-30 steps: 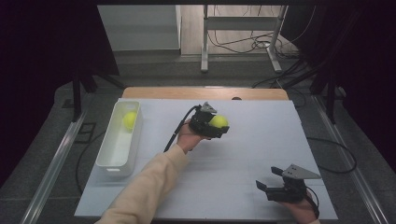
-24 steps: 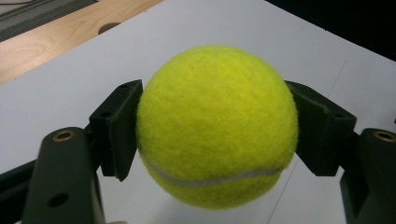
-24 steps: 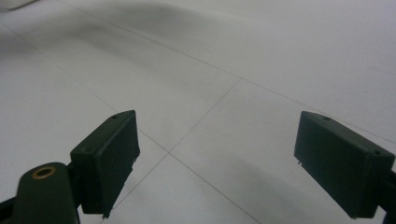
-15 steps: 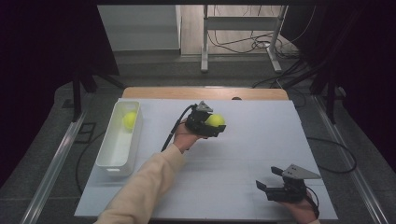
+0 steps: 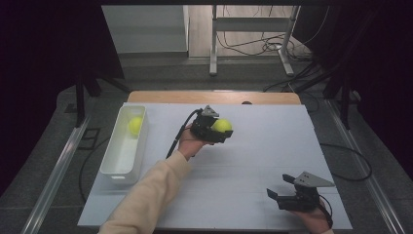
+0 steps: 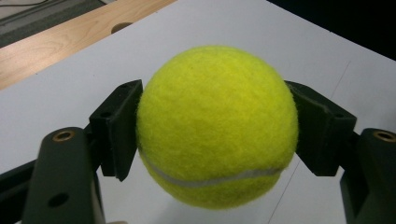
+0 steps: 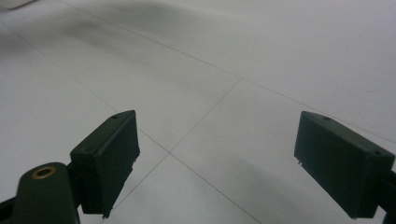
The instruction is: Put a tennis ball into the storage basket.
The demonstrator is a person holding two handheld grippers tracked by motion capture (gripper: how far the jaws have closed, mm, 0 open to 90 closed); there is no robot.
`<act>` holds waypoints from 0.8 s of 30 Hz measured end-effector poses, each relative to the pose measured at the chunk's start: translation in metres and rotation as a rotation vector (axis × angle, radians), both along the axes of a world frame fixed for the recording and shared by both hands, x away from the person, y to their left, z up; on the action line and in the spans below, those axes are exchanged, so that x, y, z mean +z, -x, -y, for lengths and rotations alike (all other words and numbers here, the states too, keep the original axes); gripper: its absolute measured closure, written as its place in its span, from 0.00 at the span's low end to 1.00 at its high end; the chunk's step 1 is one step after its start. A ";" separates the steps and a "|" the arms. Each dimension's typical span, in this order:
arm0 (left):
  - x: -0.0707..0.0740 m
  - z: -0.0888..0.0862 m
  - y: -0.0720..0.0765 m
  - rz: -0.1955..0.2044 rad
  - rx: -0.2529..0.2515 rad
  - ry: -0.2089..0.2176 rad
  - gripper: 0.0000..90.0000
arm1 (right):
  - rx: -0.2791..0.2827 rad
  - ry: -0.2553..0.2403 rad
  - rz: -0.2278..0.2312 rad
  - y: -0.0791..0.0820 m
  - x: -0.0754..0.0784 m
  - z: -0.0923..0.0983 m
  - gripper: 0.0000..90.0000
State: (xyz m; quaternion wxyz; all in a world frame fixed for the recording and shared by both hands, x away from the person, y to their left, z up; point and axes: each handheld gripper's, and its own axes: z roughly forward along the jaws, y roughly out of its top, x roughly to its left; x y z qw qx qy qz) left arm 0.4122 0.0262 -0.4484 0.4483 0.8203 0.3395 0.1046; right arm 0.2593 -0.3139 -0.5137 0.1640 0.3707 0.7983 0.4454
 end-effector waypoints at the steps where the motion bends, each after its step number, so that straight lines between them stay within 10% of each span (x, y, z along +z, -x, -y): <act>1: 0.000 0.000 0.000 0.000 0.000 0.000 0.29 | 0.000 0.000 0.000 0.000 0.000 0.000 0.16; 24: 0.002 -0.009 0.003 0.008 0.007 -0.001 0.29 | -0.003 0.000 0.000 0.000 0.000 0.000 0.16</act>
